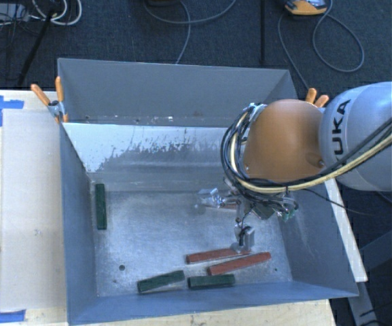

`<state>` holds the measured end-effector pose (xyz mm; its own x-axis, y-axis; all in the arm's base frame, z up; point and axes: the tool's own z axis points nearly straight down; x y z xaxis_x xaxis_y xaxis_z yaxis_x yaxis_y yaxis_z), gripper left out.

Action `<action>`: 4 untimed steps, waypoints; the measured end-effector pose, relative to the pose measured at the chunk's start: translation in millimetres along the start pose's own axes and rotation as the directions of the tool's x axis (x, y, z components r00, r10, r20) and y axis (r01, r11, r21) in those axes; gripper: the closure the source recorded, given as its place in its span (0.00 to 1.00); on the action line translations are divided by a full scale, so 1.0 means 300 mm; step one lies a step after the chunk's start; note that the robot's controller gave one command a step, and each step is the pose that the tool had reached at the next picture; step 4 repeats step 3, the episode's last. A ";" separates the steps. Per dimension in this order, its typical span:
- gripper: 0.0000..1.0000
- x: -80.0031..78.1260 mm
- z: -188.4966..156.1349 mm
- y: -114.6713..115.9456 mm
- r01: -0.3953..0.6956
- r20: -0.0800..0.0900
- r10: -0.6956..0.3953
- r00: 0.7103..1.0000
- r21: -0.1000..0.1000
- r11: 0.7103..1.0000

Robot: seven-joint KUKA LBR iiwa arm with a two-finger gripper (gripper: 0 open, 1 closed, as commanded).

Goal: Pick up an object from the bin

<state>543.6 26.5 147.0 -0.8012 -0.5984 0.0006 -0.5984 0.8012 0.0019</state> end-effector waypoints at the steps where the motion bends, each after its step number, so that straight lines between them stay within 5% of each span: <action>1: 0.00 0.205 0.266 0.054 0.110 -0.001 -0.110 0.994 0.001 0.994; 2: 1.00 0.196 0.255 0.052 0.112 0.003 -0.112 0.994 0.005 0.994; 3: 1.00 0.215 -0.278 -0.101 0.094 0.006 -0.094 0.996 0.008 0.996; 4: 1.00 0.215 -0.278 -0.101 0.094 0.006 -0.094 0.996 0.008 0.996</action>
Offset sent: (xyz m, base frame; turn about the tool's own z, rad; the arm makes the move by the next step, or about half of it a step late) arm -0.0581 -0.0232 -0.0770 -0.1112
